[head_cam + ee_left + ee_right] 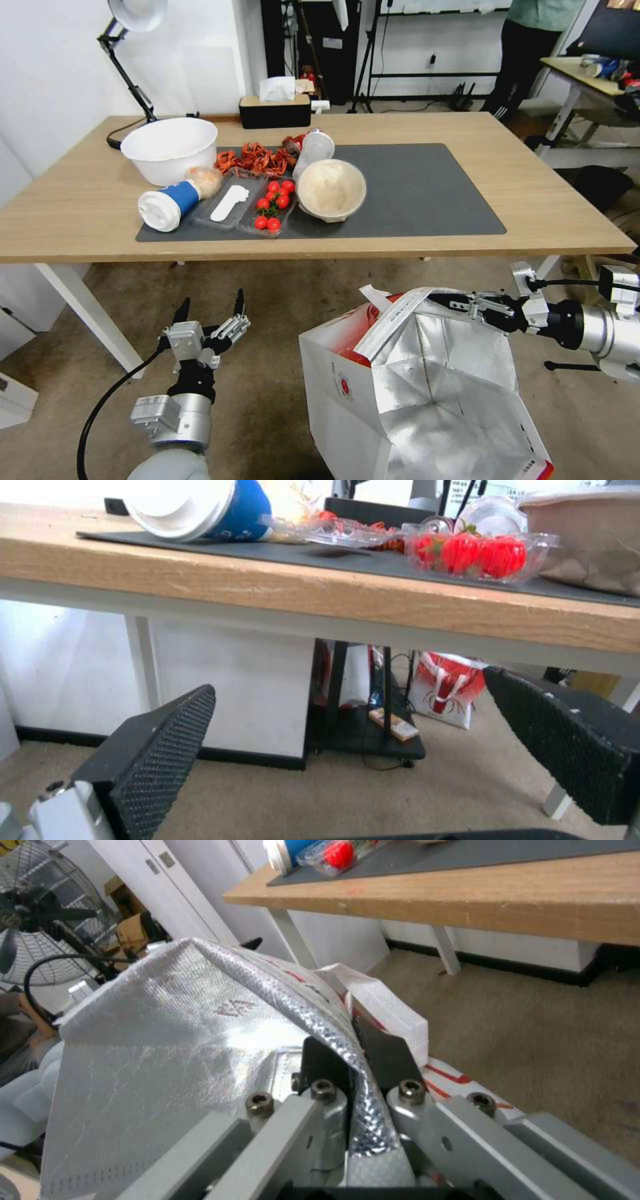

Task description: Pick up the food delivery bag from the floor and place it on the table.

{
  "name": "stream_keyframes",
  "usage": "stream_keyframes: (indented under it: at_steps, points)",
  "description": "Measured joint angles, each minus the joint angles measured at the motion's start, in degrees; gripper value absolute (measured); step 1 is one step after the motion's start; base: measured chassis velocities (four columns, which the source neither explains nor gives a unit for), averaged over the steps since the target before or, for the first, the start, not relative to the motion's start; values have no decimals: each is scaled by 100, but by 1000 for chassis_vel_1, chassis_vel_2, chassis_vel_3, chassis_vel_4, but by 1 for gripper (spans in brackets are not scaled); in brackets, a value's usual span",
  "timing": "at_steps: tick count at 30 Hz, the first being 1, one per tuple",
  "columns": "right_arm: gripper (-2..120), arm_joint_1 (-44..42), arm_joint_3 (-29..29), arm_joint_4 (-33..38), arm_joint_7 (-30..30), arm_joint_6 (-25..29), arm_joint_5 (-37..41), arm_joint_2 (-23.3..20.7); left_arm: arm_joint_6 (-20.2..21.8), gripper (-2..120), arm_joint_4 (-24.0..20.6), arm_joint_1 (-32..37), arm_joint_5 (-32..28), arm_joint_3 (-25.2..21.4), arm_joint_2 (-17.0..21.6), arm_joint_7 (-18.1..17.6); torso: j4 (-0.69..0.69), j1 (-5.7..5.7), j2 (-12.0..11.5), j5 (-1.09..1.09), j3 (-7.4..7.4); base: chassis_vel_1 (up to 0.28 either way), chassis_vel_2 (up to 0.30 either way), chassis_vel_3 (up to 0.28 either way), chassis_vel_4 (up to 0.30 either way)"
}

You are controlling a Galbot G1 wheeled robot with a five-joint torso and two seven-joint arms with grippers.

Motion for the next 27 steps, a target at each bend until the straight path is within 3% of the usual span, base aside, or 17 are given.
stream_keyframes:
  at_steps: [27]
  points:
    - [0,35,-48,-17,-1,0,-22,2,7,100,49,-32,22,2,8,-5,0,292,697,0,406,0,0,0,0]
